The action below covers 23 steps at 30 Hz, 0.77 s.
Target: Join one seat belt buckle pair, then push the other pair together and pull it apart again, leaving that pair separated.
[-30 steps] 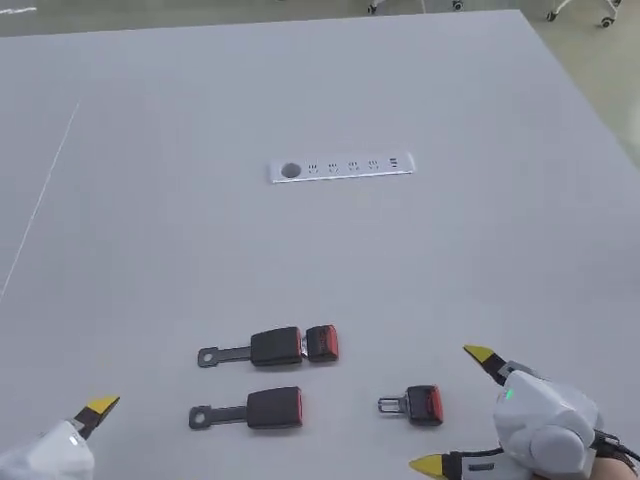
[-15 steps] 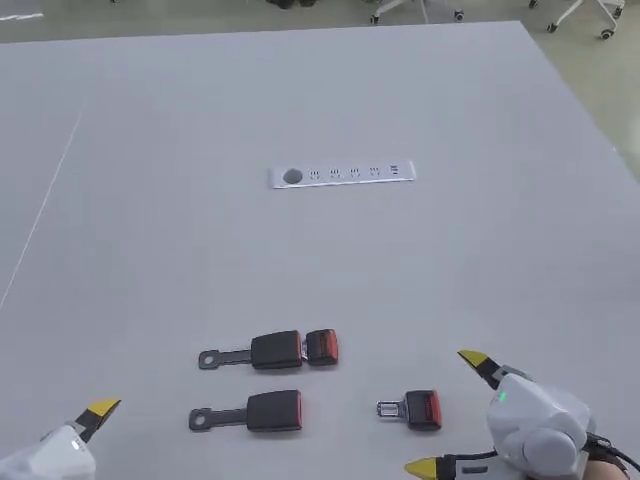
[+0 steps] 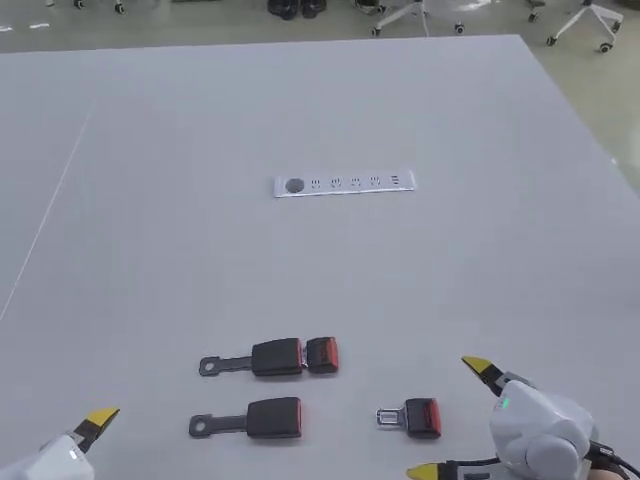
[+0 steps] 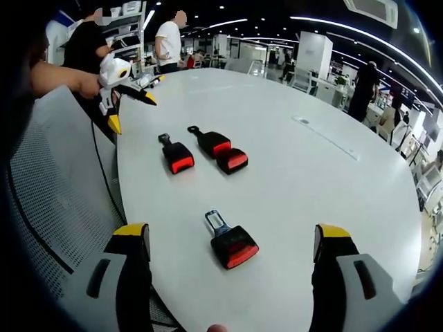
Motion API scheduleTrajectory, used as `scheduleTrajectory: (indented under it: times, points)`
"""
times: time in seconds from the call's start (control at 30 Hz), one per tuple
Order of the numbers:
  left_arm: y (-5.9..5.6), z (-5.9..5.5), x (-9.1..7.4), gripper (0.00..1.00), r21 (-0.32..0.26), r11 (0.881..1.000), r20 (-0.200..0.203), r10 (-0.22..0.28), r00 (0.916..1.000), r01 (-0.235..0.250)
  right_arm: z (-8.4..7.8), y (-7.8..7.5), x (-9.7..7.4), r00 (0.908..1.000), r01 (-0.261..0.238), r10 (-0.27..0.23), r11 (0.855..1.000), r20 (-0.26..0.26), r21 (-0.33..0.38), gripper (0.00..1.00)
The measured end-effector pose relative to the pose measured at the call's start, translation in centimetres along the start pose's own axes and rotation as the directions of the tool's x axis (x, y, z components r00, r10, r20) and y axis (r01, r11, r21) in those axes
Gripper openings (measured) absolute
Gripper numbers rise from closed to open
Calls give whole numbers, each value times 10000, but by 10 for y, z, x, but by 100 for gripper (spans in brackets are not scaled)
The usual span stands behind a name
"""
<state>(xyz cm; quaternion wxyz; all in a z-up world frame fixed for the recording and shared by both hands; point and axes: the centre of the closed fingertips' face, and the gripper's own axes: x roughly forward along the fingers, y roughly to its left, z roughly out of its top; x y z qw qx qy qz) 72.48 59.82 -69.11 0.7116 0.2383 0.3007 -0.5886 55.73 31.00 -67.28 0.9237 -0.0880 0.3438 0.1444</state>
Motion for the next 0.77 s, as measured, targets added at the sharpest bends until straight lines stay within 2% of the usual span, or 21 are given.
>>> scheduleTrajectory:
  times: [0.53,0.77]
  points:
    - [0,5,-1,100,-20,9999,183,155,9997,-155,0,-2,-10,9990,333,-337,9993,280,141,98]
    - [0,9,-4,100,-248,9991,430,342,9985,-332,-2,0,-13,9989,355,-360,9992,304,169,97]
